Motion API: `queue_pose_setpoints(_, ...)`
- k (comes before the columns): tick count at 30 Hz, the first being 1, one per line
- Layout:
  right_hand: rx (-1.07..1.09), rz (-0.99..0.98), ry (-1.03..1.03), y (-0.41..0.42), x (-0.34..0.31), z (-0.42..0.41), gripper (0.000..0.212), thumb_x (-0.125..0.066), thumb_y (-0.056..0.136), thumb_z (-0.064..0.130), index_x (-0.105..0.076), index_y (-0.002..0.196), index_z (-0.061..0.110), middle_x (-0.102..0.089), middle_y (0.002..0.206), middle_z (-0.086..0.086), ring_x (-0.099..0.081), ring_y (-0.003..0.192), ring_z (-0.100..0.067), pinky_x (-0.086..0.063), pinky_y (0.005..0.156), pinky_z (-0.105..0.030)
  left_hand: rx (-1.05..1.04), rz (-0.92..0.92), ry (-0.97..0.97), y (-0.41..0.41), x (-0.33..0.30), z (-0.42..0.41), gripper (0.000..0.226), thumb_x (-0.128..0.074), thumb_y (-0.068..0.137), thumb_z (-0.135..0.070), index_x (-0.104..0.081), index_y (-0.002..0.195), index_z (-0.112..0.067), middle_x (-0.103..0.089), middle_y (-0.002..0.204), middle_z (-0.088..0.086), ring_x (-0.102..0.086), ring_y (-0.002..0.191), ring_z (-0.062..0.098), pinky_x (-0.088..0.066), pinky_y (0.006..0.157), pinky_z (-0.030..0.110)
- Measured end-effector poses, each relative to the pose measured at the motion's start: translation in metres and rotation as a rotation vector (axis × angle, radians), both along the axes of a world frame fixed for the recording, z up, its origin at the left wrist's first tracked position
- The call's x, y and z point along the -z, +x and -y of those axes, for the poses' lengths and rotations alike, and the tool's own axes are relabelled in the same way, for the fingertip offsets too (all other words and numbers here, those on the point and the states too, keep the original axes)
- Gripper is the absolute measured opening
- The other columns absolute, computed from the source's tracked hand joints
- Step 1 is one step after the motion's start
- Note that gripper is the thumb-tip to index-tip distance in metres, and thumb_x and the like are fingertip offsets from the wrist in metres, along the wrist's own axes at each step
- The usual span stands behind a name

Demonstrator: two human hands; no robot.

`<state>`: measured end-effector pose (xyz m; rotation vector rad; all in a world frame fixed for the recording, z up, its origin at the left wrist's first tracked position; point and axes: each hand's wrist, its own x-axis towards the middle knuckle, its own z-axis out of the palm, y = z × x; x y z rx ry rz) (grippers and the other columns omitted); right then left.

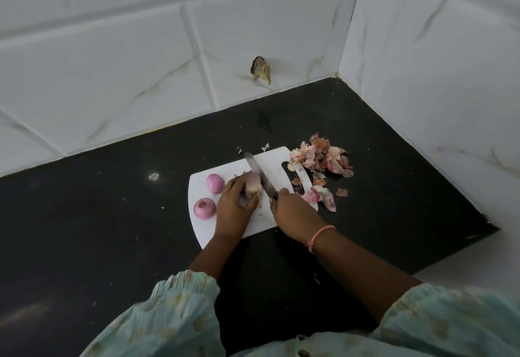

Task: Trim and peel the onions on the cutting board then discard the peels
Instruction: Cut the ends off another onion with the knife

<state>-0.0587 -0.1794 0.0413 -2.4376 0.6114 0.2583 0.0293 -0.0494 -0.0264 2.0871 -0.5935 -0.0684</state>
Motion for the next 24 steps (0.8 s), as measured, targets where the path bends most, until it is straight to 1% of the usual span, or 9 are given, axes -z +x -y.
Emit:
queue_pose_setpoints(3, -0.003, -0.01, 0.128, -0.002, 0.001, 0.008, 0.029, -0.037, 0.104, 0.031, -0.05, 0.103, 0.004, -0.052, 0.083, -0.004, -0.052, 0.078, -0.022, -0.034, 0.066, -0.03, 0.02, 0.017, 0.0, 0.0, -0.003, -0.001, 0.05, -0.071, 0.091, -0.017, -0.057, 0.138, -0.02, -0.058, 0.136, -0.003, -0.051, 0.125, 0.009, -0.036, 0.107, 0.019)
queue_pose_setpoints(7, -0.005, -0.041, 0.177, -0.011, 0.003, 0.016, 0.026, -0.037, 0.104, 0.033, -0.047, 0.096, 0.01, -0.048, 0.074, 0.001, -0.047, 0.063, -0.011, -0.032, 0.053, -0.027, 0.022, 0.018, 0.0, -0.001, -0.003, -0.001, 0.049, -0.07, 0.091, -0.018, -0.056, 0.138, -0.019, -0.057, 0.136, -0.001, -0.051, 0.126, 0.013, -0.039, 0.11, 0.027)
queue_pose_setpoints(9, -0.011, -0.05, 0.133, -0.015, 0.003, 0.013, 0.028, -0.037, 0.104, 0.034, -0.049, 0.103, 0.008, -0.051, 0.078, 0.0, -0.053, 0.068, -0.014, -0.032, 0.053, -0.027, 0.016, 0.025, 0.015, -0.001, -0.003, 0.0, 0.049, -0.07, 0.091, -0.017, -0.056, 0.138, -0.017, -0.057, 0.136, 0.002, -0.052, 0.125, 0.016, -0.04, 0.109, 0.03)
queue_pose_setpoints(12, -0.002, -0.069, -0.014, -0.017, 0.004, 0.002, 0.031, -0.036, 0.104, 0.034, -0.048, 0.112, 0.007, -0.061, 0.095, -0.008, -0.064, 0.09, -0.025, -0.04, 0.064, -0.032, 0.008, 0.025, 0.035, -0.001, -0.002, 0.001, 0.049, -0.07, 0.092, -0.019, -0.055, 0.139, -0.017, -0.057, 0.136, 0.003, -0.054, 0.123, 0.018, -0.042, 0.107, 0.03)
queue_pose_setpoints(15, -0.007, -0.088, -0.175, -0.021, 0.01, -0.01, 0.026, -0.036, 0.104, 0.028, -0.046, 0.116, 0.007, -0.066, 0.1, -0.009, -0.067, 0.091, -0.026, -0.04, 0.063, -0.033, -0.008, 0.011, 0.038, -0.002, -0.002, 0.002, 0.05, -0.071, 0.09, -0.021, -0.056, 0.138, -0.016, -0.057, 0.135, 0.003, -0.054, 0.123, 0.018, -0.043, 0.107, 0.03)
queue_pose_setpoints(18, 0.013, -0.126, -0.254, -0.029, 0.017, -0.017, 0.021, -0.035, 0.102, 0.019, -0.043, 0.118, 0.008, -0.067, 0.098, -0.01, -0.067, 0.09, -0.029, -0.039, 0.062, -0.035, -0.008, 0.004, 0.031, -0.003, -0.004, 0.002, 0.051, -0.073, 0.089, -0.018, -0.057, 0.137, -0.014, -0.056, 0.132, 0.001, -0.052, 0.118, 0.01, -0.035, 0.101, 0.009)
queue_pose_setpoints(20, 0.067, -0.174, -0.202, -0.033, 0.018, -0.018, 0.026, -0.028, 0.103, 0.018, -0.044, 0.121, 0.01, -0.064, 0.106, -0.013, -0.063, 0.099, -0.034, -0.038, 0.068, -0.037, -0.008, 0.008, 0.031, -0.002, -0.005, 0.001, 0.052, -0.074, 0.088, -0.018, -0.057, 0.136, -0.013, -0.057, 0.131, 0.001, -0.052, 0.116, 0.009, -0.034, 0.099, 0.007)
queue_pose_setpoints(22, 0.059, -0.191, -0.231, -0.036, 0.018, -0.015, 0.024, -0.03, 0.102, 0.019, -0.043, 0.122, 0.012, -0.06, 0.095, -0.012, -0.063, 0.099, -0.032, -0.041, 0.069, -0.038, -0.003, 0.008, 0.038, -0.001, -0.004, 0.001, 0.052, -0.074, 0.087, -0.019, -0.057, 0.136, -0.011, -0.058, 0.131, 0.003, -0.052, 0.115, 0.01, -0.04, 0.101, 0.018)
queue_pose_setpoints(24, 0.011, -0.164, -0.308, -0.04, 0.015, -0.006, 0.022, -0.037, 0.1, 0.021, -0.039, 0.12, 0.011, -0.052, 0.079, -0.006, -0.066, 0.088, -0.027, -0.047, 0.064, -0.037, -0.005, 0.009, 0.033, -0.002, -0.004, 0.001, 0.053, -0.074, 0.086, -0.019, -0.057, 0.136, -0.012, -0.058, 0.131, 0.002, -0.053, 0.117, 0.011, -0.042, 0.102, 0.023)
